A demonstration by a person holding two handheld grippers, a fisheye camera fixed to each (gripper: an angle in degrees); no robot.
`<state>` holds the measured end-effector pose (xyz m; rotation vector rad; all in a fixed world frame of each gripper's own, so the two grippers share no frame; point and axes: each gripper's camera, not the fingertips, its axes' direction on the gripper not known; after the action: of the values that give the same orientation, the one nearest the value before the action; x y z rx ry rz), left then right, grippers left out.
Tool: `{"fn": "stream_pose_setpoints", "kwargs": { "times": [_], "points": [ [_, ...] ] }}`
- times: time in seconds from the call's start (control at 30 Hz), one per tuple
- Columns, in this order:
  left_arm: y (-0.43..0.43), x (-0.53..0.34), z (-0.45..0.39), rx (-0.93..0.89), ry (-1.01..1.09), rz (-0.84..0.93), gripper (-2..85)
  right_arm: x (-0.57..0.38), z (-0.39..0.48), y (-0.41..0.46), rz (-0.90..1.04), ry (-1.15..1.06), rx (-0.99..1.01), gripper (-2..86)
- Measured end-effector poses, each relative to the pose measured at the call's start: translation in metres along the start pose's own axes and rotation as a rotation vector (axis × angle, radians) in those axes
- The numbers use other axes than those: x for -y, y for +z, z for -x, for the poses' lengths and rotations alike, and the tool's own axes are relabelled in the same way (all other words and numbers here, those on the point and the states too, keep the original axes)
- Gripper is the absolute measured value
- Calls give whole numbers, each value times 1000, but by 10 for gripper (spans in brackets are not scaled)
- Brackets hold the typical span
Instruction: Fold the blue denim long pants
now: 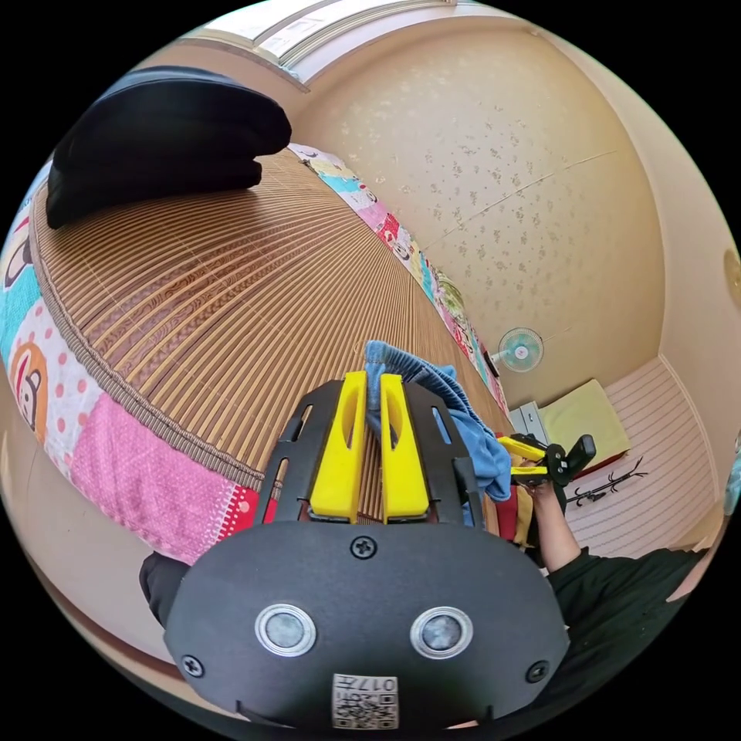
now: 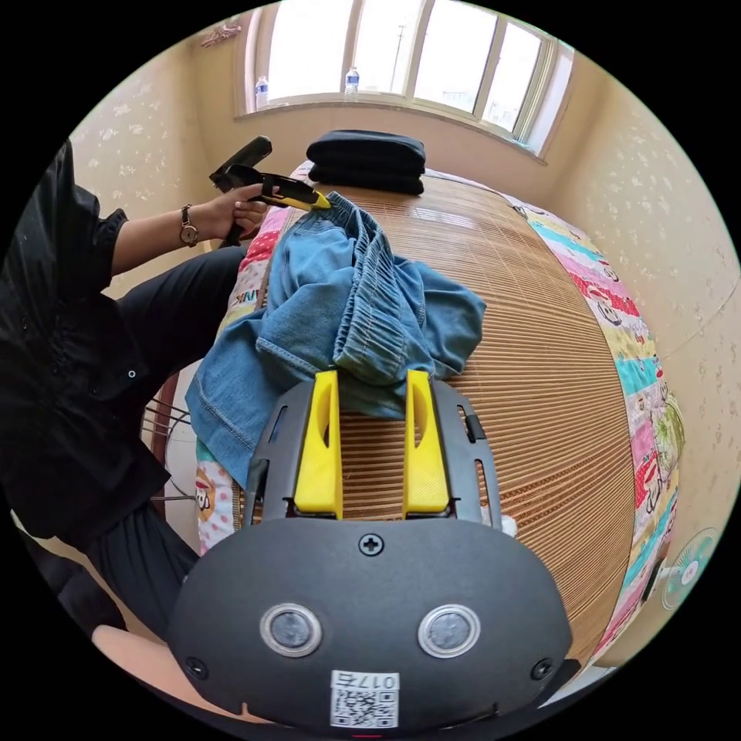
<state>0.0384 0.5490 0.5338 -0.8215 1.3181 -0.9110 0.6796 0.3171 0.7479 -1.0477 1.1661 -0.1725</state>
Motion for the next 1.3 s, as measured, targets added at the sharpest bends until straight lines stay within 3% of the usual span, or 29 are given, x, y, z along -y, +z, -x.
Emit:
{"fn": "stream_pose_setpoints", "kwargs": {
  "times": [0.13,0.3,0.43,0.57,0.7,0.93,1.1,1.3],
  "points": [
    [0,-26,-10,2,-4,10,27,23,3,6,4,-21,-107,119],
    [-5,-60,-23,-30,-14,17,25,51,-24,1,-30,15,92,49],
    [-29,-87,-57,-105,28,-15,21,59,-48,-45,-164,166,113,39],
    [-59,-76,-129,-189,175,-82,19,88,-55,-145,-283,229,-93,34],
    [-122,-50,-276,-228,466,-149,17,144,-48,-288,-368,249,-349,31],
    [-303,-82,-498,-319,892,-343,13,180,4,-553,-679,220,-428,29],
    [-367,-94,-602,-287,941,-349,12,244,71,-691,-641,136,-697,27],
    [-417,-128,-683,-317,937,-379,12,287,104,-787,-736,258,-732,25]
  ]
}}
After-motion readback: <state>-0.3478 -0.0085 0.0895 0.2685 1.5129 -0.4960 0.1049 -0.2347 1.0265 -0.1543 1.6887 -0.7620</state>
